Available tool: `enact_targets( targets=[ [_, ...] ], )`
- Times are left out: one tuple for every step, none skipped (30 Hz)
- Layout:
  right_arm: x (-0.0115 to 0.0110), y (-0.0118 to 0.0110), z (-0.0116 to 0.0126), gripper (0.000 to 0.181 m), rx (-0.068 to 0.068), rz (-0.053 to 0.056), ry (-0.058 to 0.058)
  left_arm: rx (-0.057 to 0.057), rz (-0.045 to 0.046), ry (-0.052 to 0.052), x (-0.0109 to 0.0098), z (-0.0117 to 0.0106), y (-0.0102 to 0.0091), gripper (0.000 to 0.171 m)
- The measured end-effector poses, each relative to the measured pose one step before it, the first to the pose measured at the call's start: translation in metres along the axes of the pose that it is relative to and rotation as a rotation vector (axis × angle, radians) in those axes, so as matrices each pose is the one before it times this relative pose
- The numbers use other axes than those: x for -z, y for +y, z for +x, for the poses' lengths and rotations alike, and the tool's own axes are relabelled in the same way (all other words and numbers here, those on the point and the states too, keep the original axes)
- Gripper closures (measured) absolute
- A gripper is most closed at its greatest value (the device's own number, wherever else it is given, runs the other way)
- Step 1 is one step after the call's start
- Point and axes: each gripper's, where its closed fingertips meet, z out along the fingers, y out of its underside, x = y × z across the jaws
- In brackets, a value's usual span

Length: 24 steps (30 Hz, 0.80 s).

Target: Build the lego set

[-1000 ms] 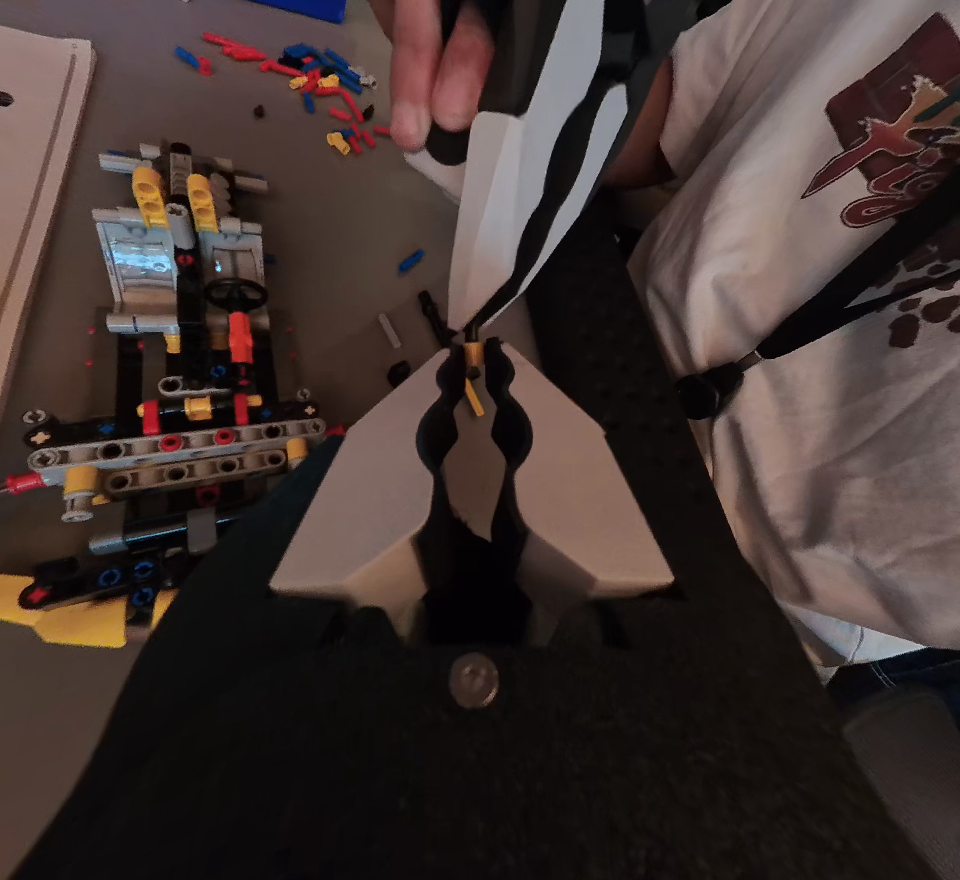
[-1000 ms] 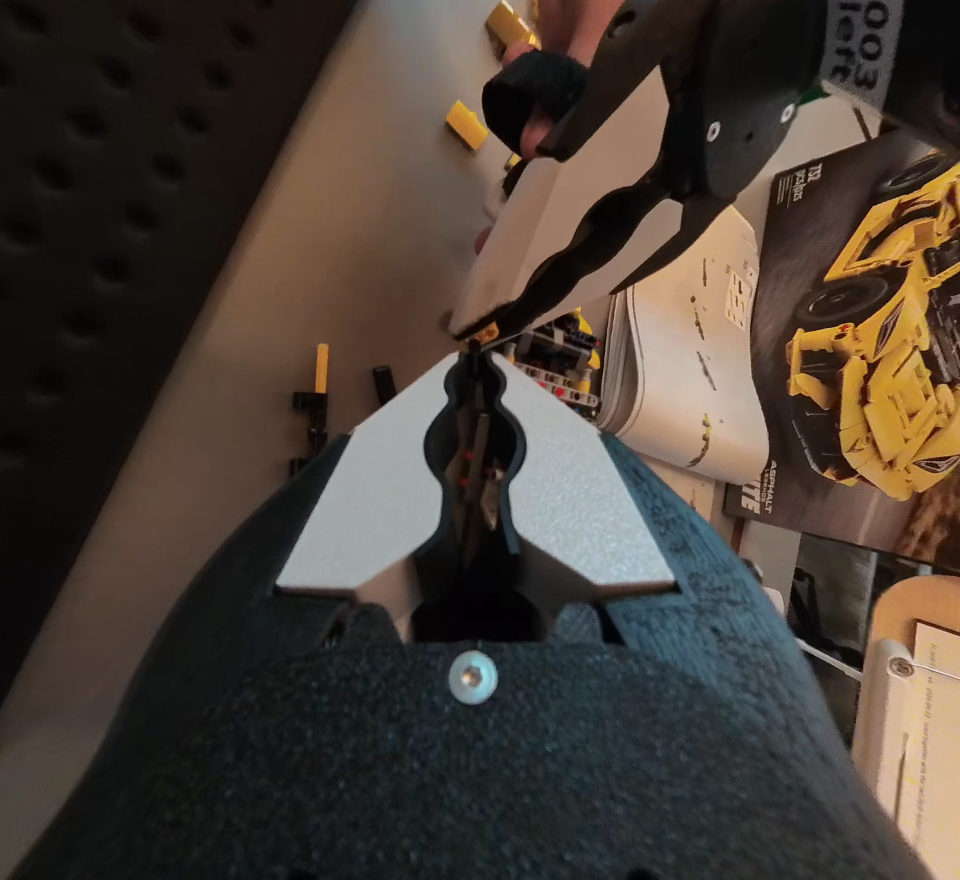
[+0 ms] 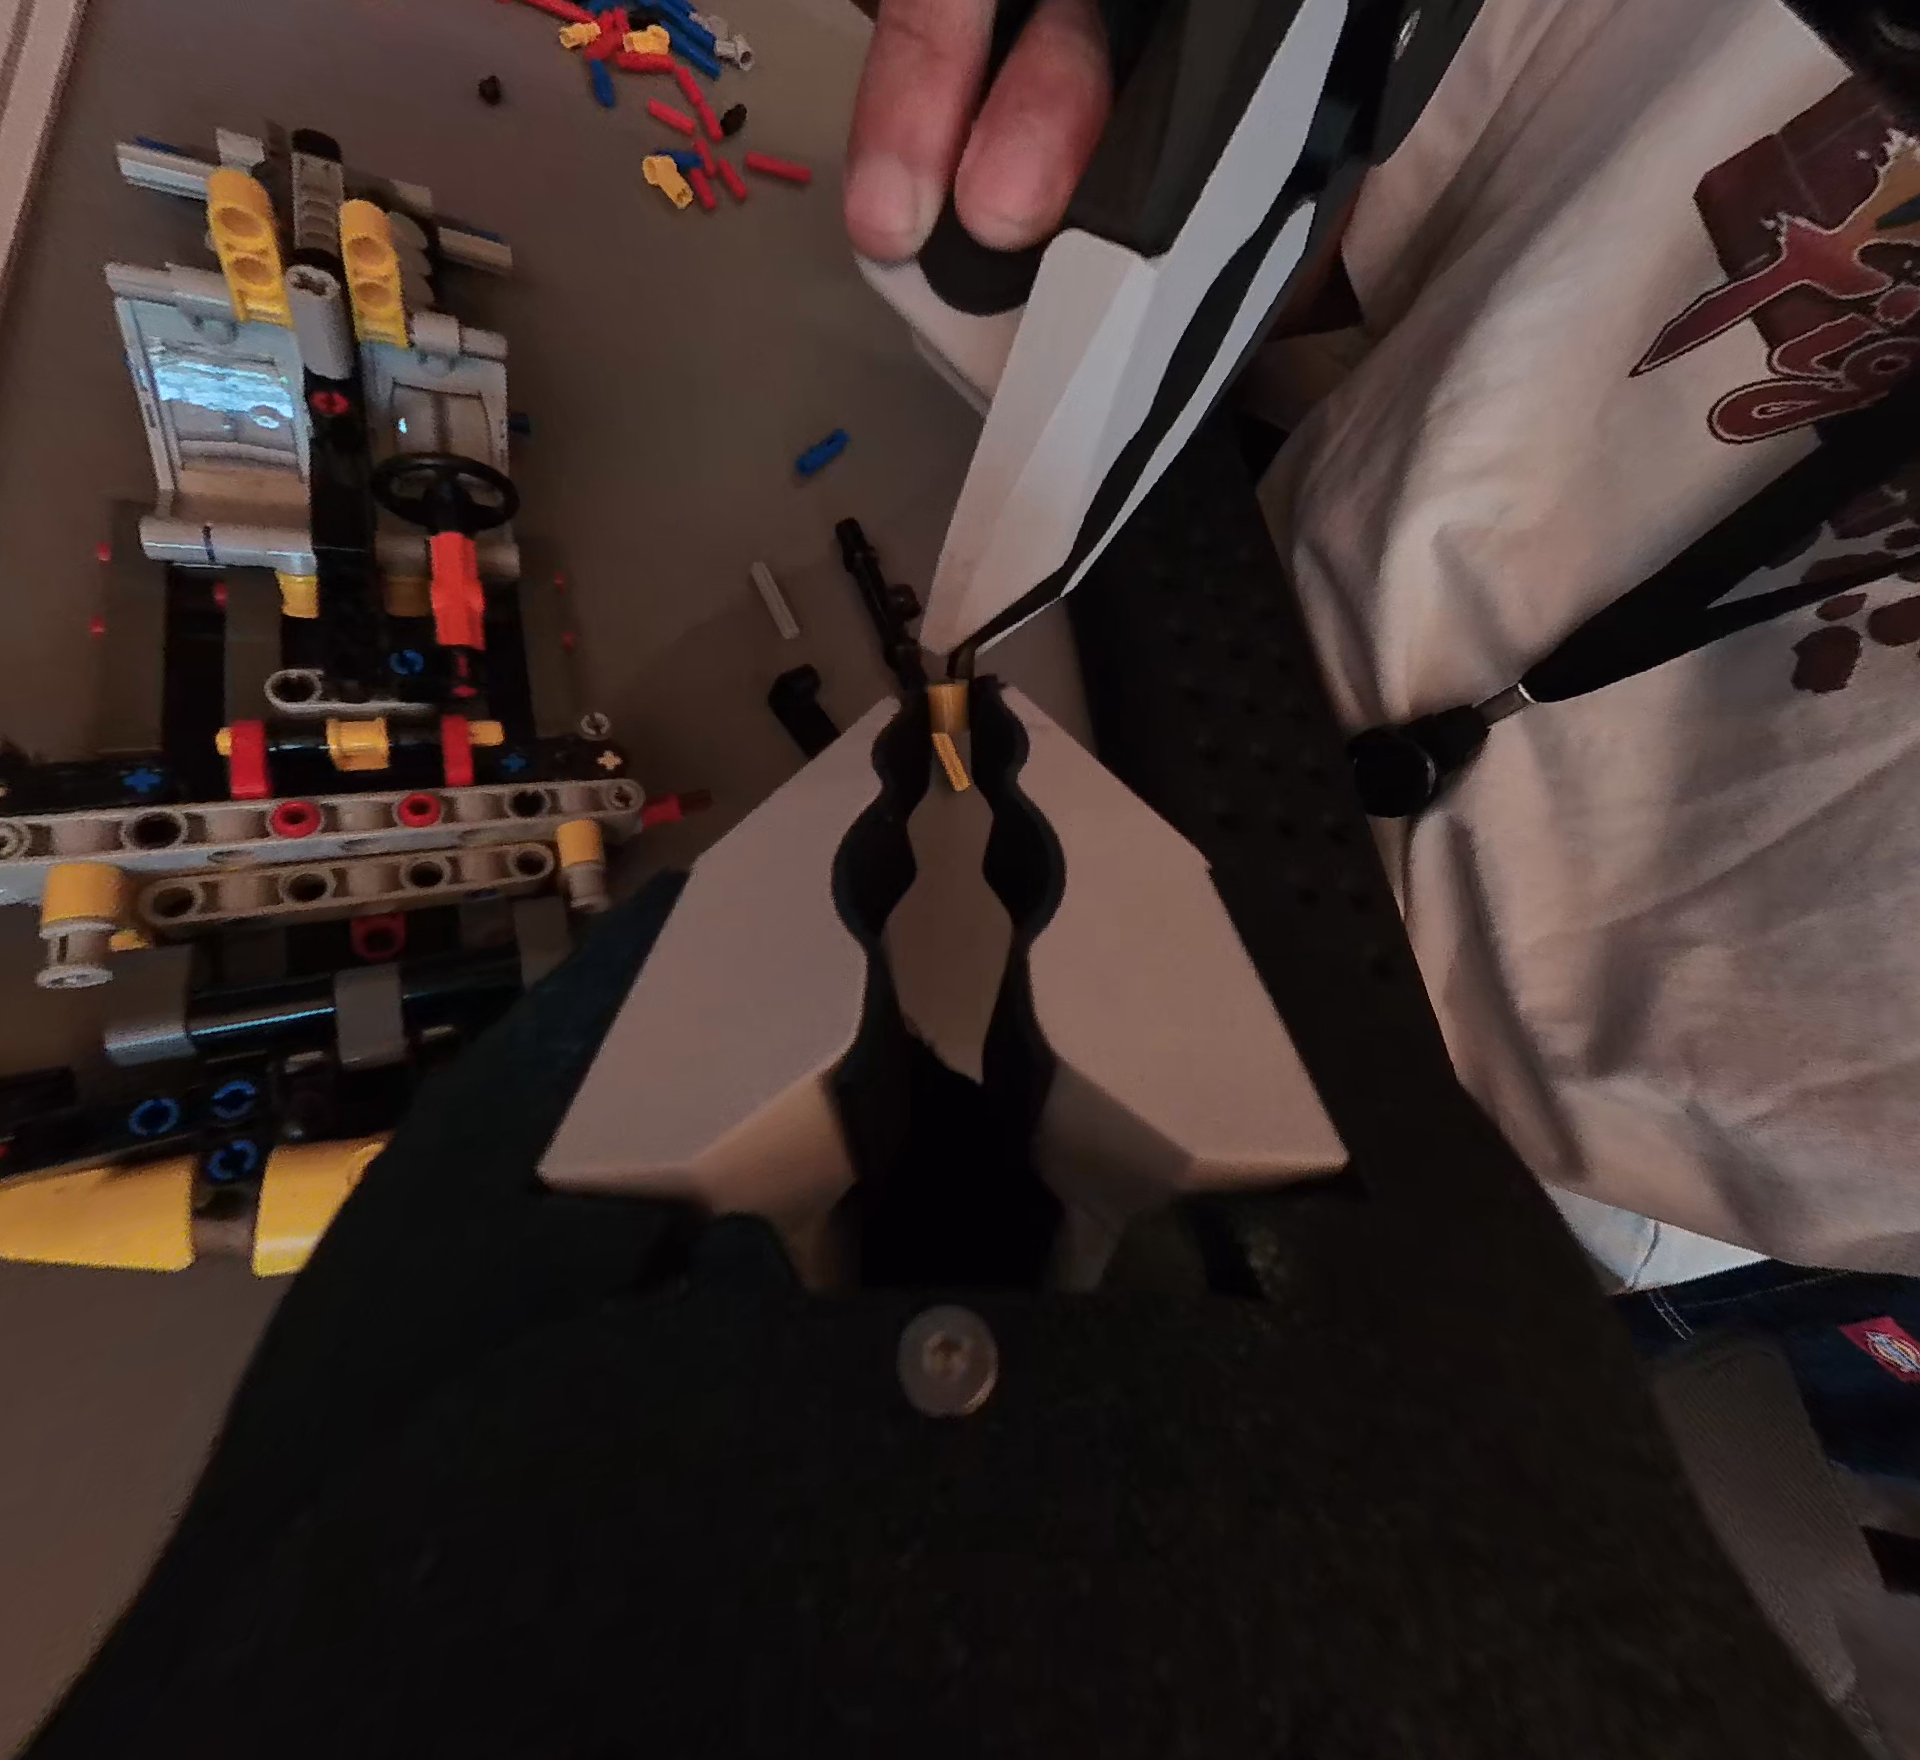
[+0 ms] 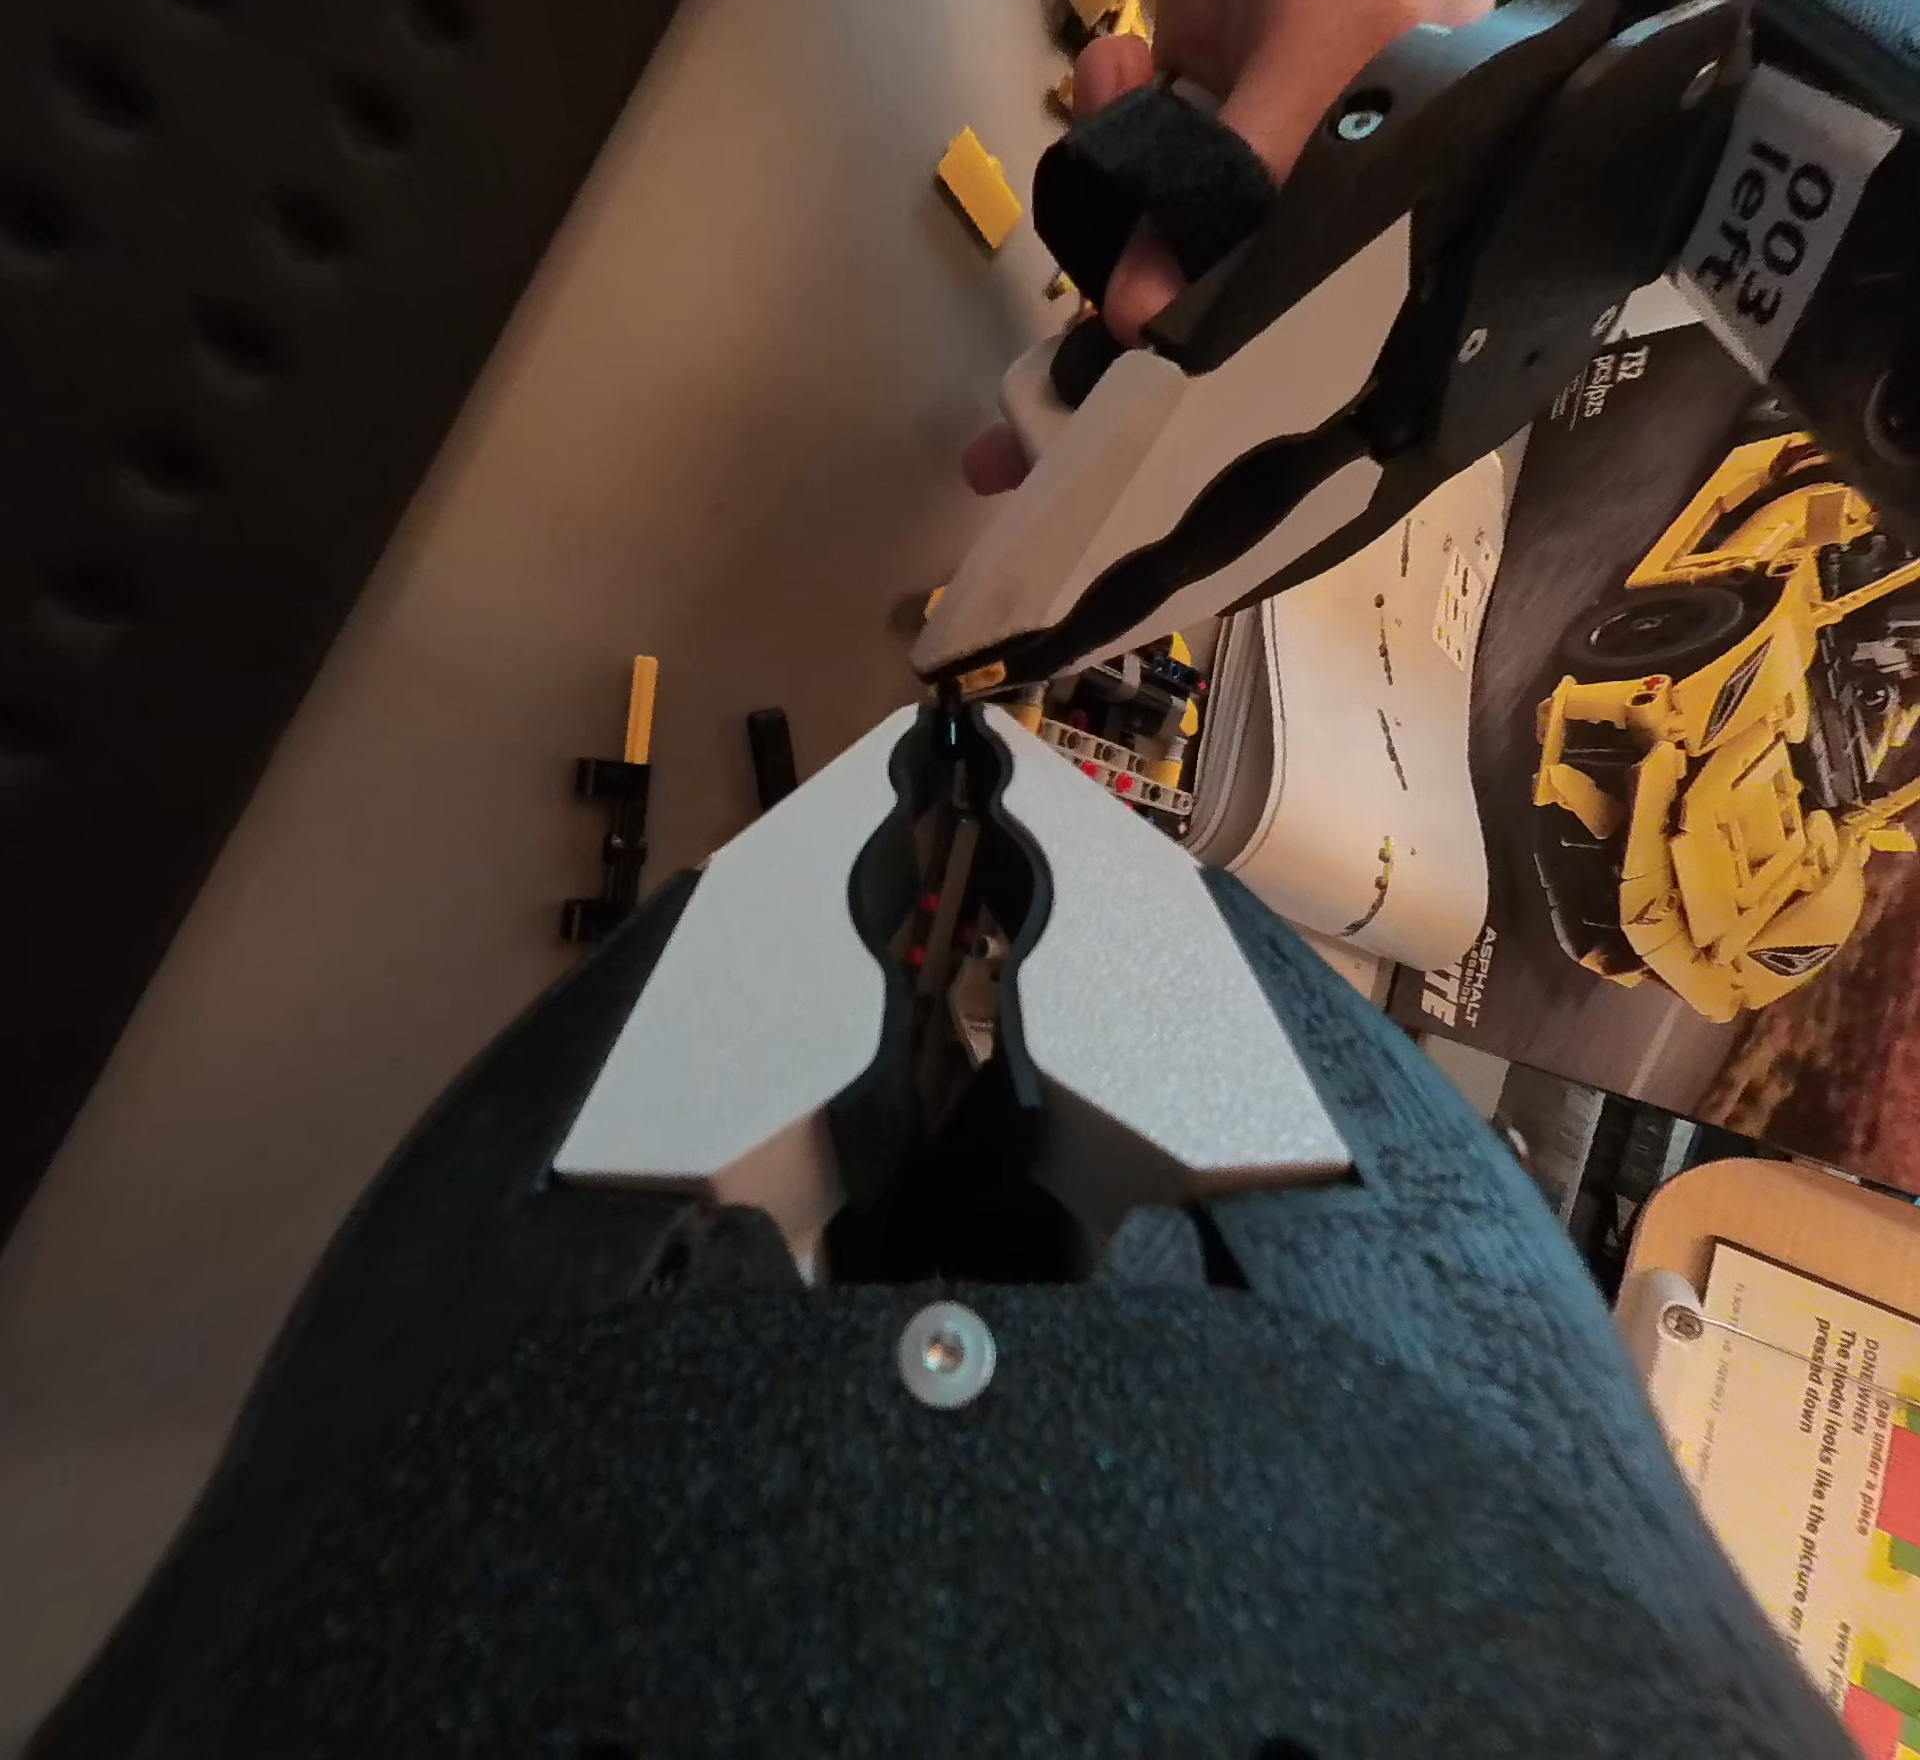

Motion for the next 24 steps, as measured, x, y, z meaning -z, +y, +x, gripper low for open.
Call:
enact_targets(
  targets=[
    [-0.00052, 0.00048, -0.00023, 0.176, 0.0031, -0.0022, -0.0002, -0.0009, -0.00005, 0.0003, -0.0002, -0.00013, 0.00009, 0.166],
    [-0.00091, 0.00146, -0.00005, 0.176, 0.0083, -0.0113, 0.0036, 0.0017, 0.00371, 0.0049, 0.00009, 0.00085, -0.00094, 0.166],
    [-0.00062, -0.00003, -0.00033, 0.176, 0.0051, -0.0038, 0.0002, -0.0033, -0.00543, 0.0002, -0.00024, 0.00017, 0.00089, 0.166],
    [-0.0002, -0.00106, -0.00032, 0.176, 0.0007, 0.0015, -0.0002, 0.0003, -0.00163, -0.0018, -0.00018, -0.00025, 0.00043, 0.166],
    [-0.00024, 0.00013, -0.00002, 0.176, 0.0079, -0.0077, 0.0033, 0.0081, 0.00294, -0.0012, 0.00001, -0.00071, -0.00043, 0.166],
    [-0.00033, 0.00027, -0.00009, 0.176, 0.0065, -0.008, 0.0032, 0.0062, -0.0003, 0.0007, -0.00014, -0.00055, 0.00021, 0.166],
    [-0.00034, 0.00012, -0.00015, 0.176, 0.0003, -0.0041, -0.0003, 0.0017, -0.00003, -0.0016, -0.00025, -0.0006, 0.00021, 0.166],
    [-0.00034, 0.00045, -0.00008, 0.176, 0.0015, -0.0026, 0.0009, 0.0052, 0.00062, -0.0005, -0.00025, -0.00068, -0.00002, 0.166],
    [-0.00027, 0.00038, -0.0001, 0.176, 0.0037, -0.0019, 0.0018, 0.0075, 0.00144, 0.0025, -0.00034, -0.00052, -0.00015, 0.166],
    [0.00005, -0.00008, -0.00014, 0.176, 0.0043, 0.0, 0.0021, 0.0053, 0.00037, 0.0082, -0.00023, 0.00041, 0.00031, 0.166],
    [0.00031, -0.00169, -0.0008, 0.176, 0.0061, 0.011, -0.0003, -0.0008, -0.00401, 0.0136, -0.00024, 0.00181, 0.00076, 0.166],
    [0.00028, -0.00253, -0.00127, 0.176, -0.0053, 0.0188, -0.0074, -0.0123, -0.00754, 0.0104, -0.00022, 0.00225, 0.00144, 0.166],
    [0.00018, -0.00295, -0.00169, 0.176, -0.0151, 0.0285, -0.014, -0.0165, -0.01004, 0.0103, -0.00025, 0.00272, 0.00163, 0.166],
    [0.00015, -0.00332, -0.00133, 0.176, -0.0227, 0.038, -0.0132, -0.0146, -0.00419, 0.0087, 0.0003, 0.00232, 0.00074, 0.166],
    [0.00072, -0.00276, -0.00002, 0.176, -0.0233, 0.0377, -0.0051, -0.0089, 0.00659, 0.0113, 0.00082, 0.0021, -0.00081, 0.166],
    [0.00183, -0.00327, 0.00091, 0.176, -0.0231, 0.0404, 0.0, 0.0007, 0.01539, 0.0232, 0.00116, 0.00305, -0.00203, 0.166],
    [0.00293, -0.00449, 0.00119, 0.176, -0.0323, 0.0494, -0.0026, 0.0009, 0.02432, 0.0291, 0.00141, 0.00395, -0.00342, 0.166],
    [0.00342, -0.00409, 0.00204, 0.177, -0.0349, 0.0508, -0.0012, 0.0011, 0.02824, 0.0237, 0.00122, 0.00297, -0.0042, 0.166],
    [0.00291, -0.00263, 0.0018, 0.177, -0.0284, 0.0425, -0.0025, 0.0082, 0.02027, 0.0213, 0.00049, 0.00226, -0.00303, 0.166],
    [0.00187, -0.00182, 0.00027, 0.177, -0.0187, 0.0307, -0.0058, 0.0043, 0.0119, 0.0191, -0.00044, 0.00188, -0.00149, 0.167],
    [0.00074, -0.00182, -0.00078, 0.177, -0.0125, 0.0221, -0.0076, 0.004, 0.00442, 0.0163, -0.00063, 0.00141, 0.0, 0.167],
    [-0.00069, 0.00048, -0.00112, 0.177, -0.0055, 0.0038, -0.0069, 0.0044, -0.00461, 0.0003, -0.0007, -0.00113, 0.00169, 0.167],
    [-0.00157, 0.00272, -0.00098, 0.177, 0.0076, -0.0178, -0.0009, 0.0033, -0.00927, -0.0049, -0.00097, -0.00206, 0.00242, 0.167],
    [-0.0015, 0.00113, -0.0017, 0.177, 0.0017, -0.0082, -0.0078, 0.0014, -0.00369, 0.012, -0.001, 0.00078, 0.00153, 0.167]
  ],
)
